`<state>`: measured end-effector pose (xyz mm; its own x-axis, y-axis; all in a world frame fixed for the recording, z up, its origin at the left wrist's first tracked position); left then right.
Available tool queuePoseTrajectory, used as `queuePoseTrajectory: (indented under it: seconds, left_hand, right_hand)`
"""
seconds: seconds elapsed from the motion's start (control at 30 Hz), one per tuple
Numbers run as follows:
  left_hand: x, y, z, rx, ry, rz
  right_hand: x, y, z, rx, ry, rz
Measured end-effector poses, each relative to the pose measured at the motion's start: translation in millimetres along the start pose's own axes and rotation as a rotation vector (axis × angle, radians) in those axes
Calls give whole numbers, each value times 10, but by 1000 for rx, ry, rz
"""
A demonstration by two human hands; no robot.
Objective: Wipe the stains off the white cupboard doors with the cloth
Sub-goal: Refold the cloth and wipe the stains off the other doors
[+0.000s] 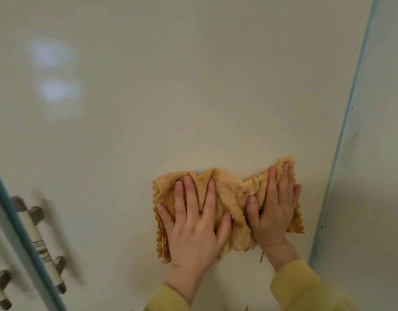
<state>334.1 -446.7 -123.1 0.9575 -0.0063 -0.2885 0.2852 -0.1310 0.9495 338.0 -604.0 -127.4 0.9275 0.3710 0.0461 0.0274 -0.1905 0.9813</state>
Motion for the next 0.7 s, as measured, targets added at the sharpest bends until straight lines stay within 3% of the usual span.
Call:
queuePoseTrajectory:
  seconds: [0.3,0.43,0.7]
  left_hand:
    - [-31,121,731,82,-13,21]
    - [-13,0,871,205,-37,13]
    - [76,-413,623,467,1,1]
  right_hand:
    - [-325,-10,722,302,105,104]
    - [-374,-200,944,425,160,109]
    - [-229,-894,676,612,76,157]
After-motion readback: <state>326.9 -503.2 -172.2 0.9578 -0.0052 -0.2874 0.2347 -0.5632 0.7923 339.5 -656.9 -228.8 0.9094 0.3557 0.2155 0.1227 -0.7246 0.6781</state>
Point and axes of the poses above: each hand's wrist, its own y-axis towards the middle knuckle, its own x-axis out of the palm, z = x × y, the point moved 5 cm from there along y, towards the middle knuckle, and after that the axes turned 15 degrees about y, right-handed, at the moved point
